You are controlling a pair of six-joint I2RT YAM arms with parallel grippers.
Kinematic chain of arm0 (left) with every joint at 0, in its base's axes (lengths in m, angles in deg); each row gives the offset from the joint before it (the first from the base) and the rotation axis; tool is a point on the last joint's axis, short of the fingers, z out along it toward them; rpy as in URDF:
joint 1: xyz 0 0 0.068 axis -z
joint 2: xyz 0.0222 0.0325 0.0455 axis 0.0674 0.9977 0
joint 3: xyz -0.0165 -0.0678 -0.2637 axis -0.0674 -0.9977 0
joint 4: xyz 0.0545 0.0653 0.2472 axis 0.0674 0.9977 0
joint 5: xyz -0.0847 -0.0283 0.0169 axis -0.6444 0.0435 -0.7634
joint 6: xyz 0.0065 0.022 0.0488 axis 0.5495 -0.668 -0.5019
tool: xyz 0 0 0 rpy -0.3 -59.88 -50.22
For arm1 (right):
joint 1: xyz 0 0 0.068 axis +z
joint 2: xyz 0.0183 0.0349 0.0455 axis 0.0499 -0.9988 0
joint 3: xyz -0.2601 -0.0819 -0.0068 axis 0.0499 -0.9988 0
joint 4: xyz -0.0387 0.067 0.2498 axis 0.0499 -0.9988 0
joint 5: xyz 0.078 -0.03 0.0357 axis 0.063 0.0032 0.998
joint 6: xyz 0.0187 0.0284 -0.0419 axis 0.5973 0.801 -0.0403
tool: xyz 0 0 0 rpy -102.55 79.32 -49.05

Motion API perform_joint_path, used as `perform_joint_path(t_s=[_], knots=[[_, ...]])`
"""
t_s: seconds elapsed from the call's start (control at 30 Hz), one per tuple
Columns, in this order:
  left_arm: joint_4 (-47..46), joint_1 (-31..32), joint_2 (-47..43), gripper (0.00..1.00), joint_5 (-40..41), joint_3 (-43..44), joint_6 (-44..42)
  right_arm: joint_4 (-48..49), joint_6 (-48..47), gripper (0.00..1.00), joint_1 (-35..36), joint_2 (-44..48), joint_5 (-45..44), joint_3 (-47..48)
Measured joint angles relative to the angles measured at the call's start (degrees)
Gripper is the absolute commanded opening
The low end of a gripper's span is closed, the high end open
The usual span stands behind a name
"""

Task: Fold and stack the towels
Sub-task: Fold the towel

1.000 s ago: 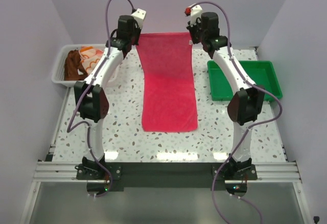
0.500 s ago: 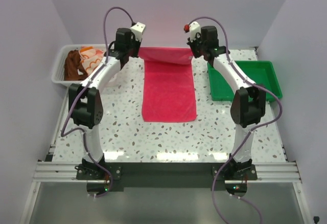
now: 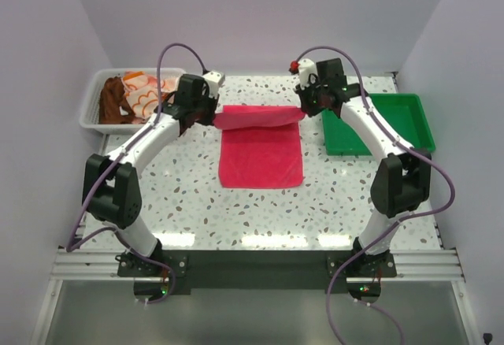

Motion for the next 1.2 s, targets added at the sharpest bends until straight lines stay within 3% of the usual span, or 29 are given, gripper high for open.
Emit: perform_joint_path(t_s=[0.33, 0.77, 1.0, 1.2], knots=[[4.4, 4.2, -1.4, 0.00, 3.1, -6.4, 5.0, -5.5, 4.9, 0.00, 0.0, 0.3, -0.1, -6.3], [8.5, 4.6, -5.8, 0.00, 3.8, -5.4, 7.4, -8.7, 11.5, 0.00, 0.0, 4.5, -0.3, -6.9], [7.0, 6.4, -9.8, 0.00, 2.5, -13.0, 9.7, -6.4, 16.0, 0.00, 0.1, 10.4, 0.8, -17.0], [5.7, 8.2, -7.2, 0.00, 1.4, -20.7, 11.2, -3.1, 19.9, 0.00, 0.1, 8.0, 4.2, -26.4]])
